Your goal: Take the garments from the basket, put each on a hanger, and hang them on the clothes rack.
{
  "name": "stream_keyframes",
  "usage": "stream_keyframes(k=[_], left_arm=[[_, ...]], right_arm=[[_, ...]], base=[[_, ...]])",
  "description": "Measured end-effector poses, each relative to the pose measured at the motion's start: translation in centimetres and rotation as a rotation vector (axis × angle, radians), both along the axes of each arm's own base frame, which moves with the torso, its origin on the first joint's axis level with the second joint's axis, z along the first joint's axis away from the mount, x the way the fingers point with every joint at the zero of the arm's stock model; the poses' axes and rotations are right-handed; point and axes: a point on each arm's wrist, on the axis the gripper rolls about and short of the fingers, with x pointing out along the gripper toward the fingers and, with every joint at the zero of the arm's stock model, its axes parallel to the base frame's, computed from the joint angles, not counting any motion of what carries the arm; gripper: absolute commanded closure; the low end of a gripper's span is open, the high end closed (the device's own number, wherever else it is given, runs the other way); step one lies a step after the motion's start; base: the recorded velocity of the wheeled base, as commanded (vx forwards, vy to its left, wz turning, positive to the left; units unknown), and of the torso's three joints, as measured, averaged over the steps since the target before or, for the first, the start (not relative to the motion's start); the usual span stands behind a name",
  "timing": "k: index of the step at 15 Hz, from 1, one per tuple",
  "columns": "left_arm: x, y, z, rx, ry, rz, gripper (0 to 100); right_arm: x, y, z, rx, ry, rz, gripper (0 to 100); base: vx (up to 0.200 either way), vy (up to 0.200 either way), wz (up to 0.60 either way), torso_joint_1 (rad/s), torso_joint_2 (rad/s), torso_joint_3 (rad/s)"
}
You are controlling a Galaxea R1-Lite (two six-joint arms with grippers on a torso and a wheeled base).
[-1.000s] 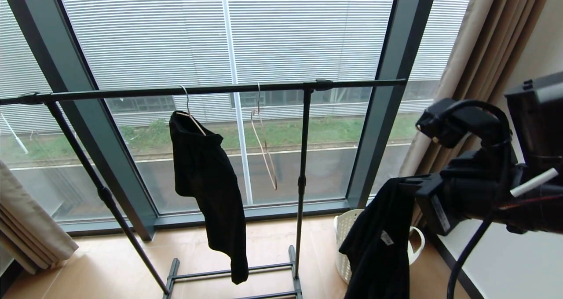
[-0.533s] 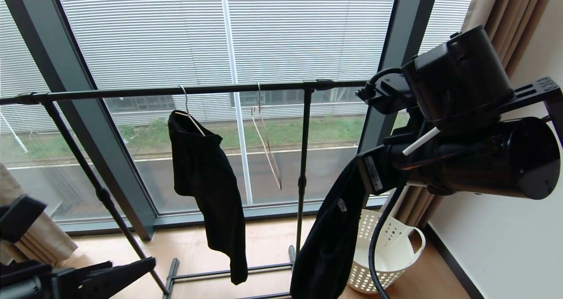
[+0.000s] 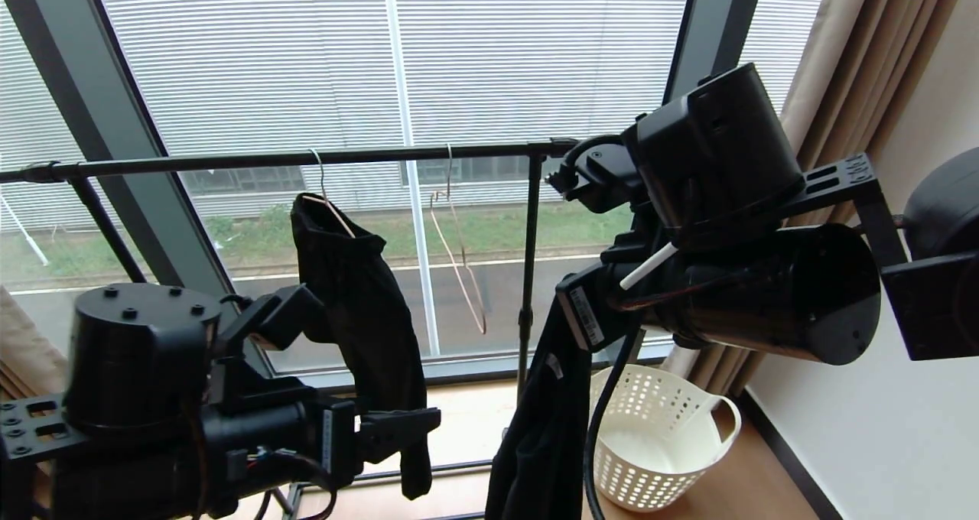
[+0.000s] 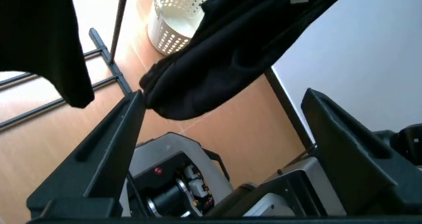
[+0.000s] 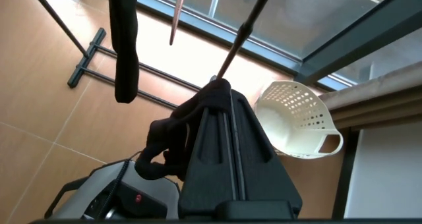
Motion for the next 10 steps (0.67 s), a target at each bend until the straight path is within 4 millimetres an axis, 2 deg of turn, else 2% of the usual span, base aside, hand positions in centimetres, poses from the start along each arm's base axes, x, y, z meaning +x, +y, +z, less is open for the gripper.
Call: stream_keyframes(k=[4,10], left_arm=[[1.7,-2.8,-1.4,0.054,0.006,-0.079,0],[2.3,-5.4,-2.6,0.059,-0.001,-0.148,0]], right_arm=[[-0.8,1.1,-0.3,-0.010,0.006,0.039,100],[-1.8,2.0,-0.4,-0.013,0.004,0.079,100]], base=[[0.000,0.000,0.00,0.000,0.00,0.000],[0.000,0.000,0.00,0.000,0.00,0.000]])
